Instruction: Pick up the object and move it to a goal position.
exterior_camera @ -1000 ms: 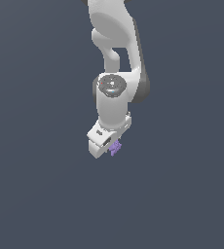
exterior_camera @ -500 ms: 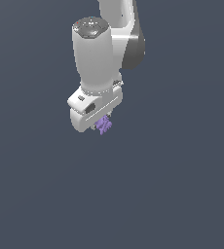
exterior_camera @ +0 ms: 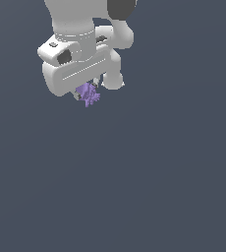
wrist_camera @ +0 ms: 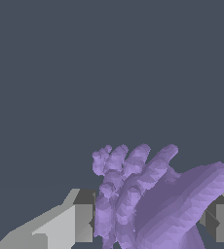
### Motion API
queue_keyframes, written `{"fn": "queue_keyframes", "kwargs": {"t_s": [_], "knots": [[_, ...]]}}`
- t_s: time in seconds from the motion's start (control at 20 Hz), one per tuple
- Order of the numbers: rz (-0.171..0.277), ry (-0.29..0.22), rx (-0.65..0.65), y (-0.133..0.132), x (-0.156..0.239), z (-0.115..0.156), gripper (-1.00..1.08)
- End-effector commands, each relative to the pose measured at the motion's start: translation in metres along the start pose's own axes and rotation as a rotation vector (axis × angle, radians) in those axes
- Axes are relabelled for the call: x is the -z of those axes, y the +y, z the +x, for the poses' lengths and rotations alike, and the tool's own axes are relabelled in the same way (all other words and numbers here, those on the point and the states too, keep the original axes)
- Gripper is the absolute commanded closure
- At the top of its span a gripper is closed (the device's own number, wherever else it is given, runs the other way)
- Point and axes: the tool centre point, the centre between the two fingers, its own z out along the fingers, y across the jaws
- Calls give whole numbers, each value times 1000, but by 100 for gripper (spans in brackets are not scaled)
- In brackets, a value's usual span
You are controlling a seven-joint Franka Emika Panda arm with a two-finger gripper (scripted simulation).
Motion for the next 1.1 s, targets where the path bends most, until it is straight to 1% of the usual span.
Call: {"fn": "queue_keyframes", "kwargs": {"t_s": [0.0, 0.25, 0.5, 0.75, 1.05], "knots": [[1, 0, 0, 0, 28, -14, 108], [1, 0, 0, 2, 78, -39, 108], [1, 0, 0, 5, 115, -58, 108], [0, -1, -1, 7, 139, -69, 108], [0, -2, -1, 9, 150, -74, 108]]}}
